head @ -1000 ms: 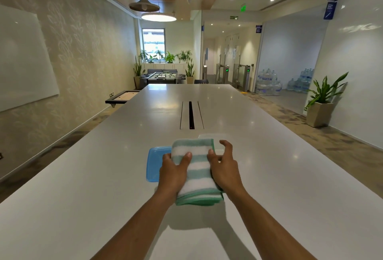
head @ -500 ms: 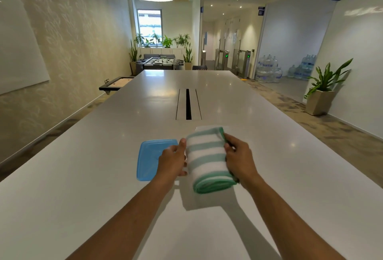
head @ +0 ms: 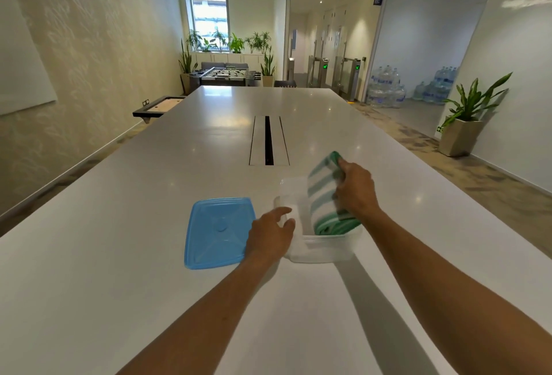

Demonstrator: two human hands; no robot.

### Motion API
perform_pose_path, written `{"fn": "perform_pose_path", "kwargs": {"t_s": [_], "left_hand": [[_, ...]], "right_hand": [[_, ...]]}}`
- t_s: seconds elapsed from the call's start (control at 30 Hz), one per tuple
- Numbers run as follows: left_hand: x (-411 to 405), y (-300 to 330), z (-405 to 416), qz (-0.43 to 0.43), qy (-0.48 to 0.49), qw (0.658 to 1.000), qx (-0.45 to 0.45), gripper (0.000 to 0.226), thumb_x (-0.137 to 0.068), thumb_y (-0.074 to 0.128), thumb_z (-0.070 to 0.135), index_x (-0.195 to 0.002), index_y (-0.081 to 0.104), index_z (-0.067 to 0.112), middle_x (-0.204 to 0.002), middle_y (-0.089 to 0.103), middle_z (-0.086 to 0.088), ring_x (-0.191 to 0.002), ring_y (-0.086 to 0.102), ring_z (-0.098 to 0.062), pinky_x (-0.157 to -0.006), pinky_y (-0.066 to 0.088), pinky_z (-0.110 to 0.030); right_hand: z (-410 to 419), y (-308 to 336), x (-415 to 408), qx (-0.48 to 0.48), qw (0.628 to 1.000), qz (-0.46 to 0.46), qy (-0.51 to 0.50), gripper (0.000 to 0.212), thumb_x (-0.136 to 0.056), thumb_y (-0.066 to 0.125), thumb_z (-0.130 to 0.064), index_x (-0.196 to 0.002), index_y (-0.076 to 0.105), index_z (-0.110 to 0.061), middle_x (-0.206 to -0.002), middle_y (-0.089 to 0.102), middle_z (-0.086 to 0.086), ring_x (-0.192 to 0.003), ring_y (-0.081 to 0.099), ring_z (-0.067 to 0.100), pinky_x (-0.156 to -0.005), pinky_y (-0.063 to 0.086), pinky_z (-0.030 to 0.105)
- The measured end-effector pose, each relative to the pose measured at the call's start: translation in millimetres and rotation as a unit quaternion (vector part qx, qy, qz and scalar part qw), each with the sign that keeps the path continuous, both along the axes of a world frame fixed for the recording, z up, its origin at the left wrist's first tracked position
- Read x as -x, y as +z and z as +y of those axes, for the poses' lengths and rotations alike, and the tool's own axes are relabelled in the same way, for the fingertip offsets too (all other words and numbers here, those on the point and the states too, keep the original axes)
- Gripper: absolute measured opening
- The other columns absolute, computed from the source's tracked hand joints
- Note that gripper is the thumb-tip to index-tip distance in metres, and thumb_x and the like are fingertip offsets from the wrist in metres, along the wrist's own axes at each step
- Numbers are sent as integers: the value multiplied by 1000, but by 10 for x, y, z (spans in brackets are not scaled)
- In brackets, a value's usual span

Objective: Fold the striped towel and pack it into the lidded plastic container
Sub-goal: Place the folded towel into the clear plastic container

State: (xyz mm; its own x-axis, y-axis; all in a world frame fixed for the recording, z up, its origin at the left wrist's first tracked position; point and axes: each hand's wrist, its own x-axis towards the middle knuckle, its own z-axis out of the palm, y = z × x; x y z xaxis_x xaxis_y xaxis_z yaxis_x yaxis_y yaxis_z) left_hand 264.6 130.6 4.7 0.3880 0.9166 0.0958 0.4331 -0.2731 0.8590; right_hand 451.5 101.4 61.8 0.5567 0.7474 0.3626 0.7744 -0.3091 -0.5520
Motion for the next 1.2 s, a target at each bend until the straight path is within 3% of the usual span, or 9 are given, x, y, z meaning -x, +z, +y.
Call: {"fn": "perform_pose_path", "kwargs": {"t_s": [0.17, 0.33, 0.53, 0.63, 0.73, 0.87, 0.97, 1.07, 1.2], "left_hand": [[24, -1, -21, -40, -9, 999, 17, 36, -90, 62, 29, -125, 62, 21, -121, 66, -8, -96, 67, -32, -85, 56, -48], [55, -12, -45, -41, -16, 999, 16, 37, -91, 60, 28, -128, 60, 21, -125, 65, -8, -100, 67, -30, -88, 55, -48], [40, -19, -68, -32, -9, 999, 5, 39, -93, 59, 30, -131, 58, 22, -130, 63, -7, -104, 66, -29, -90, 55, -47], [32, -28, -86, -22, -2, 1000, -10, 40, -93, 58, 34, -132, 57, 25, -130, 63, -5, -102, 66, -27, -88, 56, -45], [26, -38, -85, -17, 2, 1000, -14, 42, -92, 59, 37, -133, 56, 27, -130, 62, -5, -103, 64, -25, -88, 57, -43], [34, -91, -34, -14, -2, 1000, -14, 42, -93, 58, 36, -134, 54, 29, -130, 62, -4, -104, 64, -21, -88, 56, -37], [39, -143, -12, -26, -5, 999, -24, 50, -92, 55, 43, -140, 45, 33, -124, 66, 0, -96, 62, -13, -74, 52, -20], [125, -212, 14, -21, 41, 996, -71, 49, -90, 54, 52, -133, 53, 30, -109, 71, 5, -92, 66, -13, -70, 49, -24], [358, -439, 89, 83, 74, 973, -203, 38, -86, 62, 45, -119, 62, 25, -114, 67, 3, -102, 61, -17, -84, 48, -33]], "right_hand": [[191, -201, 134, 9, 998, 61, 14, 48, -85, 51, 9, -130, 55, -4, -111, 64, 17, -80, 52, 21, -69, 42, 27], [176, -462, 135, 223, 974, -33, 40, 41, -88, 61, -15, -125, 49, -3, -111, 63, 14, -87, 61, 25, -77, 53, 31], [266, -400, 260, 110, 979, -150, 85, 51, -90, 65, -18, -135, 47, -2, -132, 56, 16, -115, 57, 29, -101, 46, 37], [267, -429, 335, 254, 940, -128, 187, 57, -97, 53, -29, -148, 33, -11, -156, 31, 14, -141, 31, 31, -115, 27, 45], [271, -584, 295, 419, 884, -96, 182, 70, -101, 30, -49, -154, -3, -17, -163, -8, 8, -150, -6, 27, -120, 6, 49], [285, -628, 279, 461, 864, -83, 183, 75, -100, 23, -54, -151, -18, -17, -161, -22, 6, -147, -17, 25, -119, -2, 49], [287, -610, 312, 443, 875, -74, 183, 72, -101, 28, -50, -154, -7, -17, -163, -9, 7, -150, -6, 28, -119, 7, 50], [234, -490, 300, 336, 920, -63, 189, 45, -100, 41, -41, -137, 43, -16, -142, 48, 8, -132, 46, 31, -108, 39, 42], [59, -381, 145, 79, 994, -71, 40, 52, -95, 47, -49, -135, 53, -17, -141, 55, 6, -126, 52, 24, -105, 39, 42]]}}
